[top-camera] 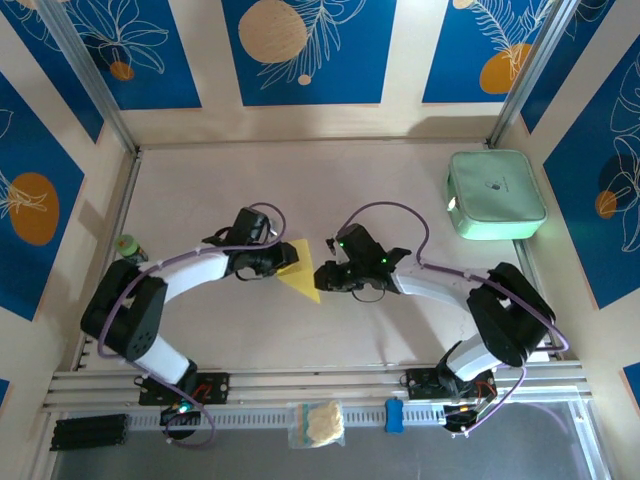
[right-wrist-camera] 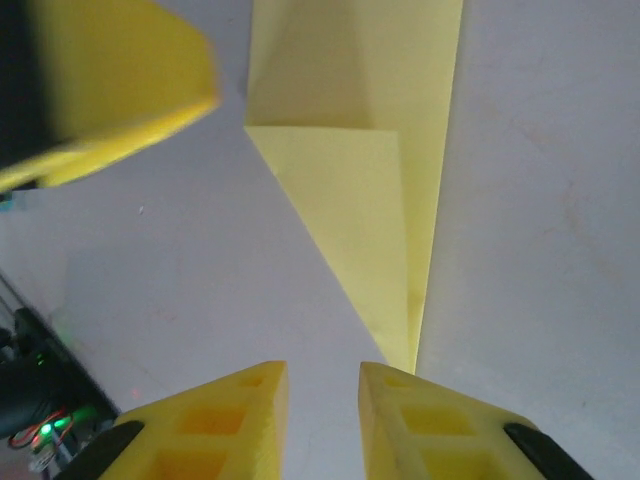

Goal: Fold a paper plane with a square sheet of paper (pick it up from the middle)
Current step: Third fold the triangle at the center of the table, then fourth fold the wing at the center of the table.

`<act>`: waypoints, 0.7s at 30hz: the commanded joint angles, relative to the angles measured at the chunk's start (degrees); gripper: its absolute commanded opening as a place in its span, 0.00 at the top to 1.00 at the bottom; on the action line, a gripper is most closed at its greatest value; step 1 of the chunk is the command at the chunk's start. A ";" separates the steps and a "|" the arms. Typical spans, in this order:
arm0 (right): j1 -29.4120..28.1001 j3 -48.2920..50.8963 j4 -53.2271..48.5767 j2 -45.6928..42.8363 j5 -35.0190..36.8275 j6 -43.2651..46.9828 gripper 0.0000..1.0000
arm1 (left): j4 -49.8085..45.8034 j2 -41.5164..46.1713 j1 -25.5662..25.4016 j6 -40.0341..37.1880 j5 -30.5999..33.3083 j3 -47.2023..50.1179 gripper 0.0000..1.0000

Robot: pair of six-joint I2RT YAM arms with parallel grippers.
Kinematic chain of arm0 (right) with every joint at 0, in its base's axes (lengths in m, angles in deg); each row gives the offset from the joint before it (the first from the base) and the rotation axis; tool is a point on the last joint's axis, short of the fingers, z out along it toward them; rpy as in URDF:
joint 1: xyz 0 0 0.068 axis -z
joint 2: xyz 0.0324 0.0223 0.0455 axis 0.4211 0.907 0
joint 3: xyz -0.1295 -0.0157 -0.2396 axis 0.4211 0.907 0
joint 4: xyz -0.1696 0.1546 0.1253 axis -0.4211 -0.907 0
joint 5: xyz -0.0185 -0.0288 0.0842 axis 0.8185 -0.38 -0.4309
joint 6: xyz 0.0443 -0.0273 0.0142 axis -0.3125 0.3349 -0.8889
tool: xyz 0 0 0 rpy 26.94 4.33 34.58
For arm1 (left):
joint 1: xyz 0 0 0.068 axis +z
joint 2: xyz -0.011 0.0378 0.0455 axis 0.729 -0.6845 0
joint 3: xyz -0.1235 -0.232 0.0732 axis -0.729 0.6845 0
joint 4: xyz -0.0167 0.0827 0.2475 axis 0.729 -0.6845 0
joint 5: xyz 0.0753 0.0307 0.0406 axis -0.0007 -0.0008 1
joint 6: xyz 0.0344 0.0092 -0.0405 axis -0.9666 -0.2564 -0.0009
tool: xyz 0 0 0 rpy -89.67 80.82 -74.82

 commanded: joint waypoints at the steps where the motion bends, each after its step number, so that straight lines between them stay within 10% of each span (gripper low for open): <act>1: 0.29 -3.17 0.10 3.53 1.37 -2.72 0.74 | 0.56 3.94 2.01 3.07 1.63 2.97 0.65; 21: 0.62 -14.82 -6.51 18.99 2.08 1.28 0.72 | 3.47 0.85 3.99 5.13 -3.13 8.46 0.52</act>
